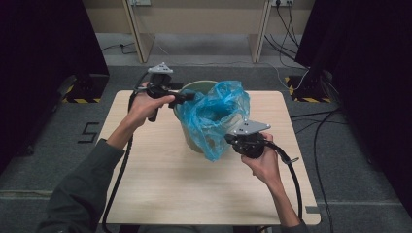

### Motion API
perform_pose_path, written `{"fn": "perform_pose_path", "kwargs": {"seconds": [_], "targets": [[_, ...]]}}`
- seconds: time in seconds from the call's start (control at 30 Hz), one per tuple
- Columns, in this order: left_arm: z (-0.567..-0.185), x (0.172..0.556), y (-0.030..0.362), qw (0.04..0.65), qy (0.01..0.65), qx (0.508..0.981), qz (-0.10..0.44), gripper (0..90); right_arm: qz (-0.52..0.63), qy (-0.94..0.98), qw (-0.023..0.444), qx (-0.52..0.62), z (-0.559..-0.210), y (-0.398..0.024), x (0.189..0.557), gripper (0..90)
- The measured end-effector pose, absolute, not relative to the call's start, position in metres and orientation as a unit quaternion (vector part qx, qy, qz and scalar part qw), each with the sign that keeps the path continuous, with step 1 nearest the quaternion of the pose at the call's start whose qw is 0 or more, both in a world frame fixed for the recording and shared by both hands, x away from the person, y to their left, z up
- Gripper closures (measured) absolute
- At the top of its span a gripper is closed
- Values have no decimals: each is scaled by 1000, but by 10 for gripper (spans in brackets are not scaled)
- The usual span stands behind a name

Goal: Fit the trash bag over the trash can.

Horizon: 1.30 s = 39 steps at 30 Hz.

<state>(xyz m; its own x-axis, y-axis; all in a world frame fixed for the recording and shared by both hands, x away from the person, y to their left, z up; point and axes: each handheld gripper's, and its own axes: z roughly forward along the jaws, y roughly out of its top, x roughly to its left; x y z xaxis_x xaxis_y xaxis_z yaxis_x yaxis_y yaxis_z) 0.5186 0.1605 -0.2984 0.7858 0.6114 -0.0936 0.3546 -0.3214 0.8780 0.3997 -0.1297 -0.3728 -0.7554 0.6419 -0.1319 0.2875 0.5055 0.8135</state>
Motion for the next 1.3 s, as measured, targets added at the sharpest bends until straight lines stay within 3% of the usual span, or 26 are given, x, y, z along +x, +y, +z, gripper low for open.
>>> {"fn": "perform_pose_path", "kwargs": {"seconds": [0.17, 0.2, 0.27, 0.37, 0.6, 0.9, 1.1, 1.13, 1.23, 1.3], "targets": [[-305, 517, 138, 458, 270, 840, 106, 336, 409, 842, 217, 278, -374, -131, 400, 884], [-311, 519, 132, 442, 252, 854, 111, 508, 410, 840, 218, 282, -374, -132, 400, 884], [-315, 524, 131, 438, 243, 857, 120, 736, 409, 840, 218, 283, -374, -134, 401, 884], [-316, 533, 137, 438, 251, 850, 147, 872, 407, 841, 220, 283, -375, -136, 401, 887], [-325, 559, 188, 445, 304, 826, 165, 879, 395, 844, 216, 291, -384, -137, 412, 894], [-330, 560, 209, 447, 312, 820, 173, 843, 392, 852, 203, 282, -391, -126, 417, 891], [-329, 559, 218, 447, 314, 818, 181, 840, 398, 851, 204, 277, -384, -126, 409, 785], [-332, 558, 222, 447, 313, 819, 178, 843, 405, 844, 208, 284, -381, -128, 406, 683], [-338, 558, 223, 441, 312, 823, 176, 844, 406, 841, 210, 288, -378, -128, 405, 628], [-344, 558, 223, 446, 313, 821, 170, 843, 420, 831, 223, 289, -370, -129, 401, 528]]}}
